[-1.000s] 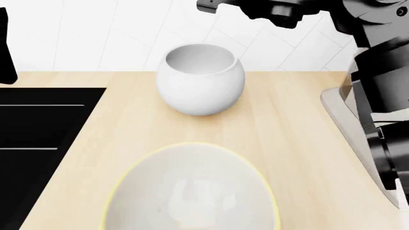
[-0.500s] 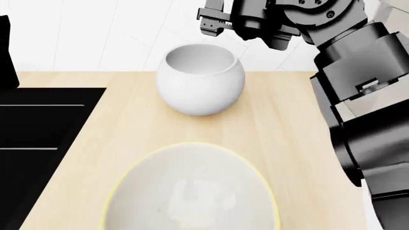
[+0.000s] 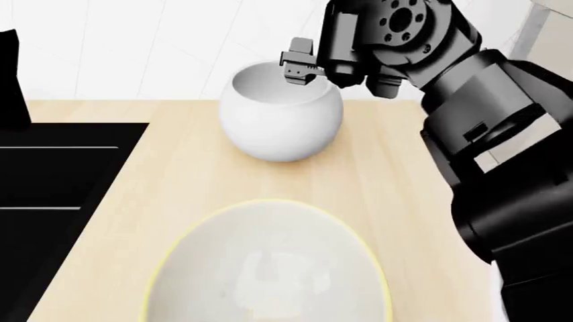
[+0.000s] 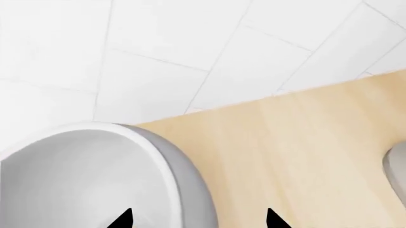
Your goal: Stack the bowls in the sink.
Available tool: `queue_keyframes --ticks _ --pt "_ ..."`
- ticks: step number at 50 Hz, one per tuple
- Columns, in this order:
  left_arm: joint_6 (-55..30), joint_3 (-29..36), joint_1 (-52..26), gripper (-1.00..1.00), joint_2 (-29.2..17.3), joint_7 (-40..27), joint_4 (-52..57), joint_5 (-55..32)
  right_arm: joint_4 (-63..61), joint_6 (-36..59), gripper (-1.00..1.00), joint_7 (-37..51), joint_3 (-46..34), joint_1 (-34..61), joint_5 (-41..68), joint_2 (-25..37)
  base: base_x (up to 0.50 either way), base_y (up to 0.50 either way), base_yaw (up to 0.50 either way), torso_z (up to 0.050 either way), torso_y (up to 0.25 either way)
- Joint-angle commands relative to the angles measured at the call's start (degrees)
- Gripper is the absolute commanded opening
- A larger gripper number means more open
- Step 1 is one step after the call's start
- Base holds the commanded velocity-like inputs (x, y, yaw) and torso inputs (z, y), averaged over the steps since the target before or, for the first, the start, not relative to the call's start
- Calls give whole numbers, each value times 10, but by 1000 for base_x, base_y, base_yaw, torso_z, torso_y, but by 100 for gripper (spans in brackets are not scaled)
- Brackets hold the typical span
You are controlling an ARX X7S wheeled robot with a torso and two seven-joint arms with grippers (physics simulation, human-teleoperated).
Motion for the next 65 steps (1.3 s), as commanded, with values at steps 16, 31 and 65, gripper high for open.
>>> queue_keyframes --ticks 16,31,65 --pt "11 -3 18 100 -10 16 9 14 10 -64 100 -57 -221 -8 181 -2 0 0 0 0 0" --pt "13 -2 20 100 -12 21 10 19 -1 -74 100 -67 -254 -13 216 -2 0 0 0 0 0" --pt "22 -3 31 100 -18 30 18 28 -20 -77 -100 -70 -260 -23 181 -2 0 0 0 0 0"
